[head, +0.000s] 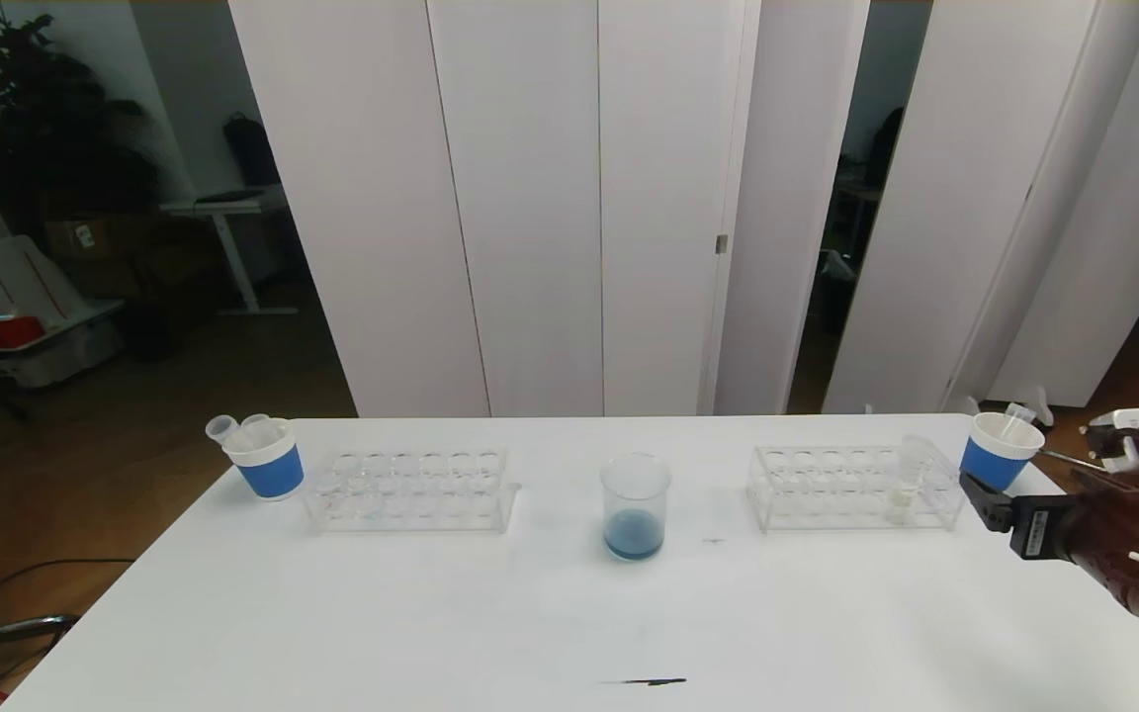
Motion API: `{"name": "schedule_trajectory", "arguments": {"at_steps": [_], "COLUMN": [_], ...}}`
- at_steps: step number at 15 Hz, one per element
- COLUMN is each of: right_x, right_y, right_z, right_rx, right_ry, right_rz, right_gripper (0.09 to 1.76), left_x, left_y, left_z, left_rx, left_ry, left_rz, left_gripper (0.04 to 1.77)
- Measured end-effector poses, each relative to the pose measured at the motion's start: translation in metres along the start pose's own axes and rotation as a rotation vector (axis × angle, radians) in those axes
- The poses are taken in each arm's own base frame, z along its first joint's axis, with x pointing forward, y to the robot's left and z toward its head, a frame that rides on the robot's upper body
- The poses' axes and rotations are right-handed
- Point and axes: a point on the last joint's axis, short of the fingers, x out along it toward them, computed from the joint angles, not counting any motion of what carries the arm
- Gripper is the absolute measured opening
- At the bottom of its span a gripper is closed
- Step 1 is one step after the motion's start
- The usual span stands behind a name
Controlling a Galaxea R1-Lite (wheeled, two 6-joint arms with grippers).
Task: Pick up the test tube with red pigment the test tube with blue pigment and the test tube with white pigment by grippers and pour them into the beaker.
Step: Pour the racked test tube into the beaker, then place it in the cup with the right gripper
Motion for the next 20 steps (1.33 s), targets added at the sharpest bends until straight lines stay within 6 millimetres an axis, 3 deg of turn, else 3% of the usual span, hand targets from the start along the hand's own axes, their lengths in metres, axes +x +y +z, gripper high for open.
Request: {"name": "schedule_trajectory", "arguments": {"at_steps": [4, 11, 20], "right_x": [0.028, 0.075, 0.116], "right_y": [0.005, 0.026, 0.045], "right_z": [-0.016, -0.024, -0.032], "right_rx": [-0.011, -0.013, -0.019], "right_ry": [0.033, 0.002, -0.028], "right_rz": [-0.044, -0.108, -0.112], "right_gripper": [1.75, 1.75, 1.75], "left_x": [0.000, 0.000, 0.000], "left_y": [0.000, 0.000, 0.000], "left_z": [0.000, 0.000, 0.000], "left_rx": [0.000, 0.000, 0.000], "left_ry": [0.000, 0.000, 0.000], "left_rz": [0.000, 0.000, 0.000], "left_gripper": [1.75, 1.75, 1.75]}}
